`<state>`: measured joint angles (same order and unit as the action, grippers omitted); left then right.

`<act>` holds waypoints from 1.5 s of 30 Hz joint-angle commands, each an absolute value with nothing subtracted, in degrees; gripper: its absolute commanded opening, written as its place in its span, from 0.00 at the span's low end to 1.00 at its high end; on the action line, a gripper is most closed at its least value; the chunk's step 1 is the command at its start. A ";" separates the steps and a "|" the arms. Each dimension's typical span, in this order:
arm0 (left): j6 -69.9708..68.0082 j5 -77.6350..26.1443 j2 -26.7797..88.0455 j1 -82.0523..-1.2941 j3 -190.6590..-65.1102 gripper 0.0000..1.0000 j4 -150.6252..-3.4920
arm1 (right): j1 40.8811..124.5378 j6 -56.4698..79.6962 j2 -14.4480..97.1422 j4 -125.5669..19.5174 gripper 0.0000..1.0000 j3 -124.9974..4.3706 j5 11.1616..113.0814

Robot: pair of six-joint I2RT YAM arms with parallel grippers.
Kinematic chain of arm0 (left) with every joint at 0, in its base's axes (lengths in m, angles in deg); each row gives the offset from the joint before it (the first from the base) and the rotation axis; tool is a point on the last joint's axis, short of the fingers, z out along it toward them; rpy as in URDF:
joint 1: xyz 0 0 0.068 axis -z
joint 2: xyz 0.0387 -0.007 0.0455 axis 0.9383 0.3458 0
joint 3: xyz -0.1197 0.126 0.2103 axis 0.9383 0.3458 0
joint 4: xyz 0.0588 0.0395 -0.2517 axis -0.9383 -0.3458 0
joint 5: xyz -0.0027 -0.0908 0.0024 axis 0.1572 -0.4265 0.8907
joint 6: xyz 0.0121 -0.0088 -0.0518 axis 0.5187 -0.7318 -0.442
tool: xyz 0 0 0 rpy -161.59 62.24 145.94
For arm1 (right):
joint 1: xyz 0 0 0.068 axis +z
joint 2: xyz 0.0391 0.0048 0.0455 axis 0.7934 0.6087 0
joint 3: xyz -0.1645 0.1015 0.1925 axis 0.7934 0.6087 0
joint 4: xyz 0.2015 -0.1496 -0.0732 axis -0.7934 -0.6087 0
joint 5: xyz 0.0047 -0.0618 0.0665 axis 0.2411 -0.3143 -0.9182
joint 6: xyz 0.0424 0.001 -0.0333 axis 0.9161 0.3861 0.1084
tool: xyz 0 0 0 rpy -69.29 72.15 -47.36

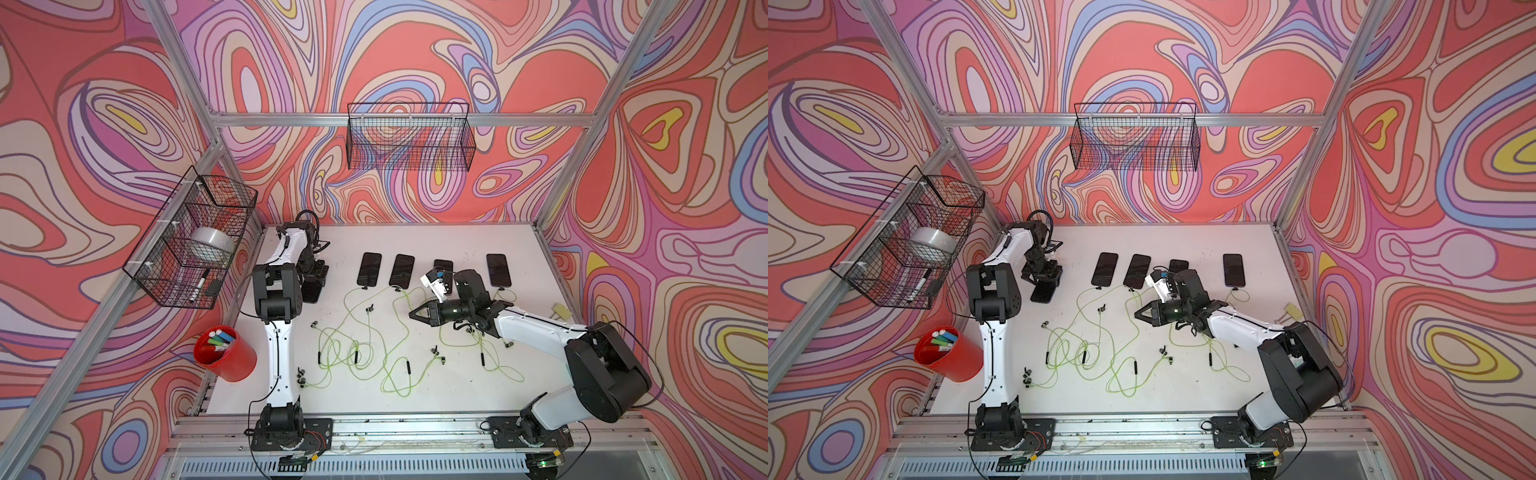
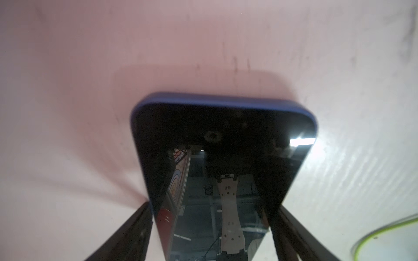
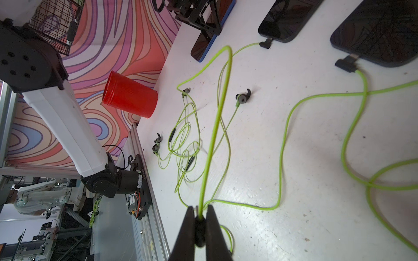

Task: Plug wired earphones into phones
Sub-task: Pick up the phone at the center of the board.

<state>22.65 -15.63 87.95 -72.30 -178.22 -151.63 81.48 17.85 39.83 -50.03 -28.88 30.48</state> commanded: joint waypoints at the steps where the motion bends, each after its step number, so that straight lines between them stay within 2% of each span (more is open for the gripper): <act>1: 22.94 -16.33 89.39 -72.32 -175.28 0.76 -153.78 | 81.73 17.37 39.03 -50.20 0.00 -30.18 31.06; 8: 19.20 -16.82 87.25 -72.27 -173.35 0.59 -151.29 | 81.85 19.77 40.20 -47.29 0.00 -31.17 32.09; 10: 17.06 -18.94 85.06 -72.29 -171.65 0.56 -149.27 | 82.52 21.44 41.38 -44.77 0.00 -31.66 32.02; 15: 8.72 -22.37 77.92 -72.30 -166.64 0.41 -143.79 | 85.12 23.11 43.14 -43.55 0.00 -33.18 33.34; 29: -10.85 -31.70 55.65 -72.89 -151.84 0.23 -135.79 | 86.90 28.89 44.08 -35.67 0.00 -33.13 31.15; 37: -25.76 -43.85 41.22 -74.61 -142.21 0.08 -129.41 | 86.68 28.13 44.11 -36.79 0.00 -36.74 35.09; 40: -32.68 -48.16 35.86 -72.65 -136.72 0.00 -124.29 | 86.65 28.94 45.28 -34.88 0.00 -37.93 36.13; 45: -45.37 -53.41 31.82 -66.71 -126.97 0.00 -112.88 | 87.52 30.55 45.59 -27.26 0.00 -36.99 38.63</act>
